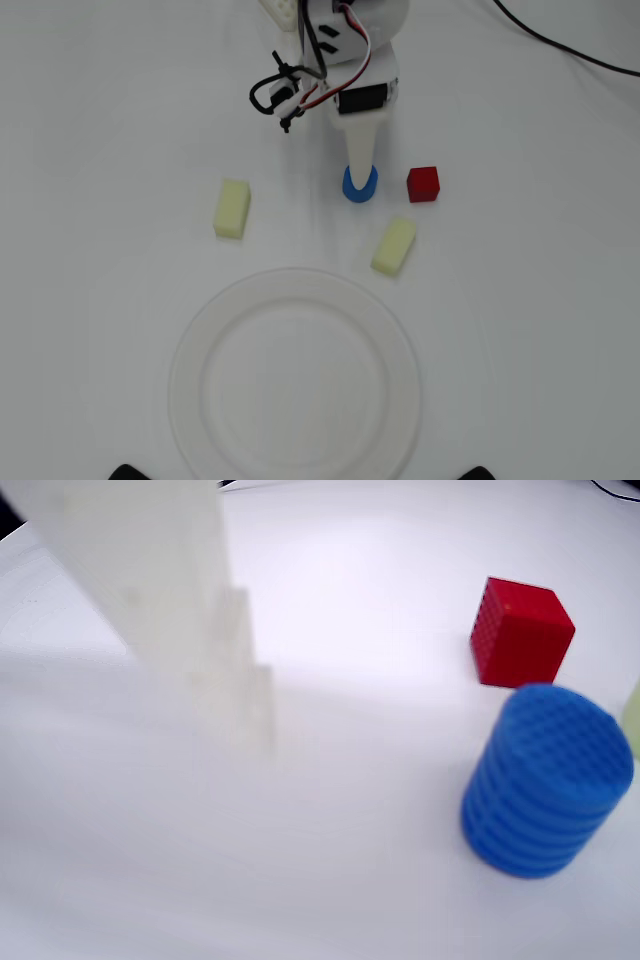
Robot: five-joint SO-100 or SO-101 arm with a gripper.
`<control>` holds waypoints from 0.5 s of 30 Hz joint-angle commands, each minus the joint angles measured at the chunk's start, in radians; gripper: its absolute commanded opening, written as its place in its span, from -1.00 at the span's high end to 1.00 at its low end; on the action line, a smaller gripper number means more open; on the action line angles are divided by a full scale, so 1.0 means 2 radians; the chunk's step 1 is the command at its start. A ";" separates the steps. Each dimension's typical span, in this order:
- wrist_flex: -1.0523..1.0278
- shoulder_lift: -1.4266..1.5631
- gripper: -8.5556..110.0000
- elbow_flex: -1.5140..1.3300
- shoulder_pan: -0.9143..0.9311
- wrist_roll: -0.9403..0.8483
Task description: Grasp a blue block and put it in the dish.
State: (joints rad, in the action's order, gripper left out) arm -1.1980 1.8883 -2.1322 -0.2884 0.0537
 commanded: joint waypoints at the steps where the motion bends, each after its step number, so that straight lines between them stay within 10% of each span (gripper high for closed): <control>1: 0.004 -0.028 0.30 0.038 -0.002 0.005; 15: 0.031 -0.123 0.39 0.098 -0.012 0.009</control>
State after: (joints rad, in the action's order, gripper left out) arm -1.1413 1.6521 -1.9942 -0.3007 0.0675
